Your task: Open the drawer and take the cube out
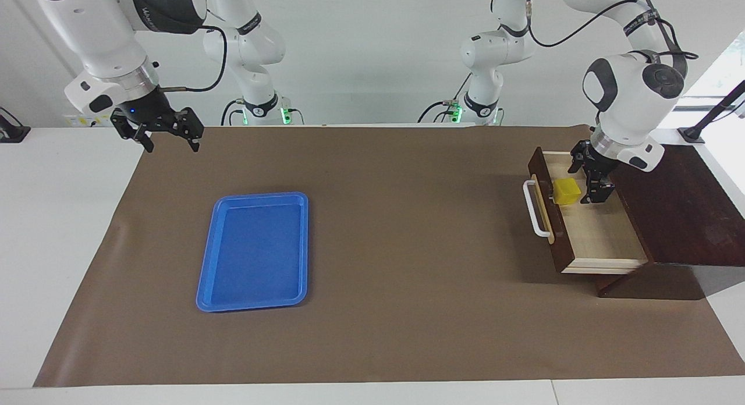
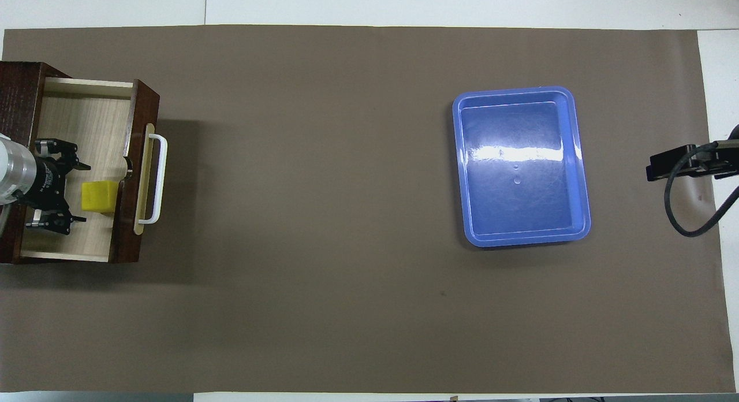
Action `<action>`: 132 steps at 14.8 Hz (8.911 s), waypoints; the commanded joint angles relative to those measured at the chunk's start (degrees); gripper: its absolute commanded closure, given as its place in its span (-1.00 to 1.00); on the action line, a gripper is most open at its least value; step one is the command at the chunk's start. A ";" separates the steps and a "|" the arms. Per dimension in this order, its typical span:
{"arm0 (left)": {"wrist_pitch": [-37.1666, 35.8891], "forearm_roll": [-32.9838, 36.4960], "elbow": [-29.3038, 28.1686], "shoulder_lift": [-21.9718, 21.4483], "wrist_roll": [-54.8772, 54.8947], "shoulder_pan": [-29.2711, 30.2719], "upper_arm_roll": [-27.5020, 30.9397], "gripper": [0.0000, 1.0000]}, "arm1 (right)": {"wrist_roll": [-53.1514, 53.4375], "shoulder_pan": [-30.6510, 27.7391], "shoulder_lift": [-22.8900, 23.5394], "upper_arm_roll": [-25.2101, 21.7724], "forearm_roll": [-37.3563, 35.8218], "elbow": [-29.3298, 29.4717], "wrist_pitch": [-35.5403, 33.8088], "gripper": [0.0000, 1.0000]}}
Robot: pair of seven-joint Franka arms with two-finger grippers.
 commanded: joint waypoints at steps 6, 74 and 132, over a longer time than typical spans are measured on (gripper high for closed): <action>3.87 -1.57 -3.42 -1.56 -7.01 0.80 -0.34 0.99 | 6.49 0.08 -2.27 0.23 3.17 -5.37 0.17 -1.00; -2.81 -2.01 6.79 1.96 -36.25 -27.18 -0.16 -1.00 | 81.48 30.16 16.62 -0.12 56.61 -10.39 33.92 1.00; -37.97 -6.05 22.95 -1.20 79.47 -8.60 2.74 -1.00 | -9.14 -2.11 0.01 1.37 -0.95 2.10 -2.56 -1.00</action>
